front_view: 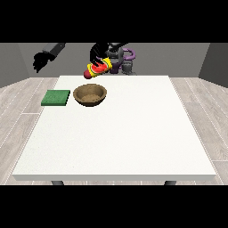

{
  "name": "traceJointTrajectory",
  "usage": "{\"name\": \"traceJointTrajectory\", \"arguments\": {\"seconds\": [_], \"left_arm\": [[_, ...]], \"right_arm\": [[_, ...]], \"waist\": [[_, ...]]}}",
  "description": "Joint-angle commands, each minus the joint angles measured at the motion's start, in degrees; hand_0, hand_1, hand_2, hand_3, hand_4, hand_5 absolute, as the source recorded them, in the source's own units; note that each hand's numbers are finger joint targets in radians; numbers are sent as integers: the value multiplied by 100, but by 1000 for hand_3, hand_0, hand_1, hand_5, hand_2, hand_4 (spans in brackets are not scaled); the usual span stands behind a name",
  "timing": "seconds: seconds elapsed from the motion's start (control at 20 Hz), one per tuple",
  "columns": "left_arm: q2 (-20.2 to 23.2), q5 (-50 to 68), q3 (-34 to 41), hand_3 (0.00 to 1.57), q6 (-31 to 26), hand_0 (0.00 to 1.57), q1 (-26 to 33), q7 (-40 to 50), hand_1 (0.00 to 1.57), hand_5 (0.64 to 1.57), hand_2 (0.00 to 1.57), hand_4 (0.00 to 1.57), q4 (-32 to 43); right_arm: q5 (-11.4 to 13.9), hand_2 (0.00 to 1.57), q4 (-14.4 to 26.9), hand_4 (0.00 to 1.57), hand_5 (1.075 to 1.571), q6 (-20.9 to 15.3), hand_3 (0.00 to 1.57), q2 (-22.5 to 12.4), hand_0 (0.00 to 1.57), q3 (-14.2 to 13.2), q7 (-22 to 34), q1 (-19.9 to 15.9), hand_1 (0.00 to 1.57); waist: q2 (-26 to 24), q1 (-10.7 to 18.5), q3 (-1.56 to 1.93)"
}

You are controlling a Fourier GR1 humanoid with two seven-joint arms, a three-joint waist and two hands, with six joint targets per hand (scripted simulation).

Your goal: Pick the cup and pour the ball into the bowl, then pick the bowl and place it on the pad

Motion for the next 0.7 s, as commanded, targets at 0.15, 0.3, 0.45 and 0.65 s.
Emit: {"name": "traceJointTrajectory", "arguments": {"seconds": [0.15,0.3,0.45,0.65], "left_arm": [[26,-516,-2,1571,-213,1511,225,-97,1511,1470,1571,1209,-349],[-2,865,1363,1571,455,1503,584,244,1503,1462,1571,1174,-800],[-4,1396,2114,1571,959,0,619,509,0,1541,1571,1056,-1236],[-5,2287,2760,1571,1791,489,1380,588,489,1567,1571,950,-1699]], "right_arm": [[-137,0,65,759,1540,352,298,-451,0,-159,0,58,0],[-71,0,-20,759,1540,71,298,-93,0,-86,-147,225,0],[-78,0,15,757,1543,-21,261,-40,0,-87,-27,252,0],[-186,212,-22,751,1556,-128,253,-11,0,-145,254,119,0]], "waist": [[85,217,-10],[41,293,-36],[-160,579,-38],[-13,623,-39]]}}
